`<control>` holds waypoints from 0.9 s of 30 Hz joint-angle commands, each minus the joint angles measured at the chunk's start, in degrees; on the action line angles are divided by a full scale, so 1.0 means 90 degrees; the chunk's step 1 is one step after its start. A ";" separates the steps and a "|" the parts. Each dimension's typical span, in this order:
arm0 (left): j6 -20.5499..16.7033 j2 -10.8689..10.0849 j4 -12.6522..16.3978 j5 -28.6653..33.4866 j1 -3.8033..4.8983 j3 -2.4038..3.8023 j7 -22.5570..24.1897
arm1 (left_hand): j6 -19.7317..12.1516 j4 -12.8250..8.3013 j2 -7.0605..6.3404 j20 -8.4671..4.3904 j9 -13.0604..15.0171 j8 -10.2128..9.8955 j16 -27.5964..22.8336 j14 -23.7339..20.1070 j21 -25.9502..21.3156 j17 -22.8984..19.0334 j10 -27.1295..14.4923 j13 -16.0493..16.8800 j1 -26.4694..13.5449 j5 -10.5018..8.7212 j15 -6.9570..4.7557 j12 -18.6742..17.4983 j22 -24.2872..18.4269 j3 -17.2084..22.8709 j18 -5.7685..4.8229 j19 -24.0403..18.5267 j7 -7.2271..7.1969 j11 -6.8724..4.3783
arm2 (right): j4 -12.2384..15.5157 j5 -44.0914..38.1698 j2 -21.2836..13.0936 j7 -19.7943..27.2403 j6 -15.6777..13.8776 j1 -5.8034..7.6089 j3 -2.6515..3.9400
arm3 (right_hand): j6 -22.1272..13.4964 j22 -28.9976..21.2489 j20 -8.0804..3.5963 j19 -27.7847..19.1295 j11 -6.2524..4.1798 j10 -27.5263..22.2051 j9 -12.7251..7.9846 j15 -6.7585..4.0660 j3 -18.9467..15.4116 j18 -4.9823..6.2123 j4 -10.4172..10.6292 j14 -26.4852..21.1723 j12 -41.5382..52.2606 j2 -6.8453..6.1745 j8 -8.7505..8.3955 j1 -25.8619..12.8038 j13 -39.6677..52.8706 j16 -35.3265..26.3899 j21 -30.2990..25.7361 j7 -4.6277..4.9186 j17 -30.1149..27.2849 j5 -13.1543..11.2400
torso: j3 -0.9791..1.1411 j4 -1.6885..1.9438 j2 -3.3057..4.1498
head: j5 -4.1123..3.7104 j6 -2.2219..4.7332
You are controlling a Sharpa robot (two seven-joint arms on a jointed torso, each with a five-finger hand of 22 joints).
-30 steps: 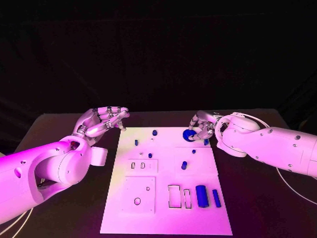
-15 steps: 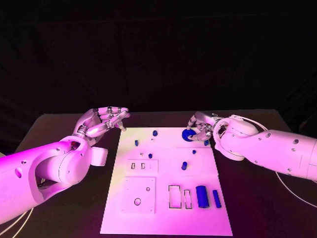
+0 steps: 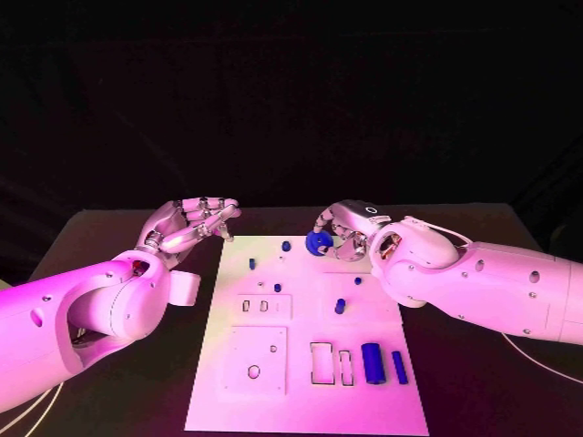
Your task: Assemble the parts on the task board
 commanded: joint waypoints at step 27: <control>0.0124 0.0056 0.0047 0.0017 0.0008 0.0005 0.0042 | -0.0017 -0.0005 0.0024 0.0014 0.0005 -0.0016 0.0041 -0.0038 0.0042 0.0008 -0.0003 0.0011 -0.0014 -0.0002 0.0002 -0.0016 0.0005 0.0031 0.0123 -0.0036 -0.0029 -0.0007 | -0.0694 -0.0688 0.1275 -0.0024 -0.0015 -0.0332 -0.0086 | 0.0229 0.1673 -0.0023 0.0666 -0.0025 0.0650 0.0130 -0.0032 0.0119 -0.0043 -0.0026 0.0653 0.0024 -0.0099 0.0157 -0.0120 0.1674 0.0034 0.0033 -0.0115 0.1678 -0.0056 | -0.0035 0.0077 0.0051 | 0.0103 -0.0050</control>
